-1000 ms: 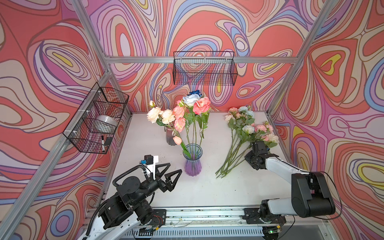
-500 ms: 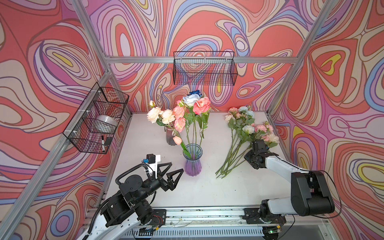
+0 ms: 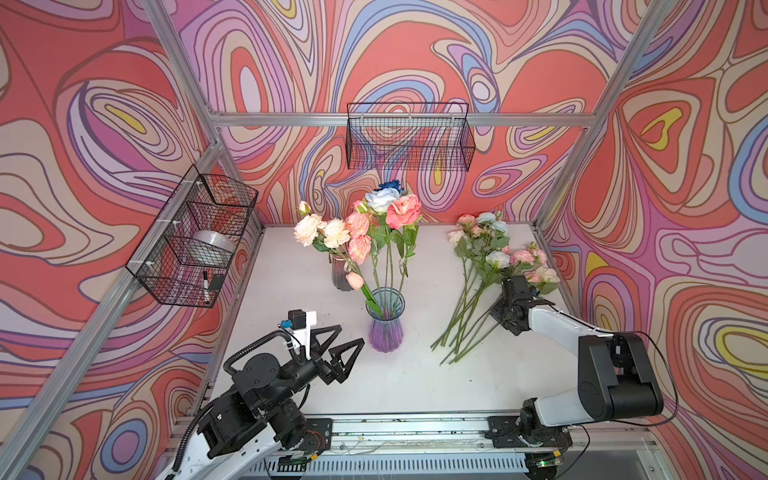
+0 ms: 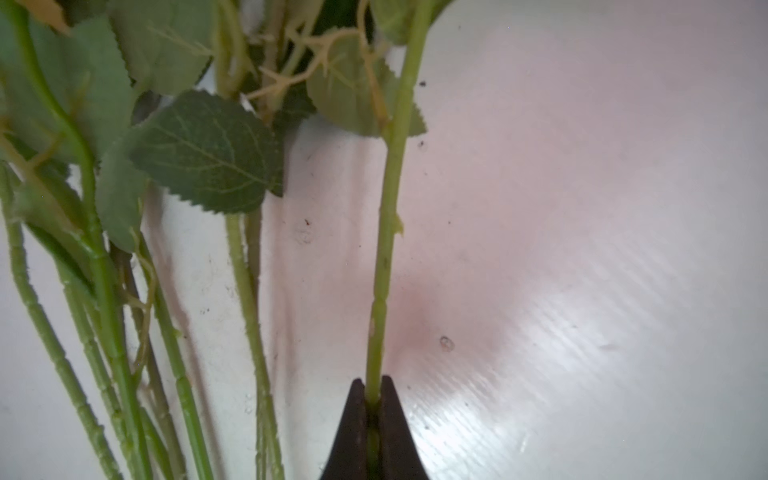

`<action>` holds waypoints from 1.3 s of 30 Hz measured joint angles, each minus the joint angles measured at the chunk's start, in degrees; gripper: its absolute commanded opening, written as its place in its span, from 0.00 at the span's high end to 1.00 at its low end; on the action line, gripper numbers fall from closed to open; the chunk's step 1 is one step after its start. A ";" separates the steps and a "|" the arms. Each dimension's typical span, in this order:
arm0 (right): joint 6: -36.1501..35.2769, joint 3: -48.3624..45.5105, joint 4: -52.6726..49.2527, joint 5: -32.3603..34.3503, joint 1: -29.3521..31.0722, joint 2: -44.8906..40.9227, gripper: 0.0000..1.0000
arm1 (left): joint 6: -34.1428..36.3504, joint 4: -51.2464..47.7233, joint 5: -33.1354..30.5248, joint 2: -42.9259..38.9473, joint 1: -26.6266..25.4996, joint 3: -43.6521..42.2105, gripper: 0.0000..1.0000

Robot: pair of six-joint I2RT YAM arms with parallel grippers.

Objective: Arrange the flowers into the vase
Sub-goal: 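Grasp the cream rose stem with the right gripper and lift it, then carry the cream rose to the vase and lower its stem in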

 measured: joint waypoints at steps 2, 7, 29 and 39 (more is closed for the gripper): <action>-0.92 0.15 -1.27 1.62 0.00 -1.77 1.00 | 0.00 0.00 -0.02 -0.33 0.00 0.00 0.01; -3.85 0.55 -3.91 6.01 0.00 -5.75 1.00 | 0.00 0.02 -0.02 -0.37 0.00 0.00 0.01; -19.28 11.78 0.20 -6.23 15.67 -31.17 1.00 | 0.72 -1.29 -1.31 0.17 0.00 3.52 0.01; -20.57 22.91 10.40 -23.93 20.33 -31.50 1.00 | 1.18 -2.60 -2.56 0.92 0.00 4.83 0.01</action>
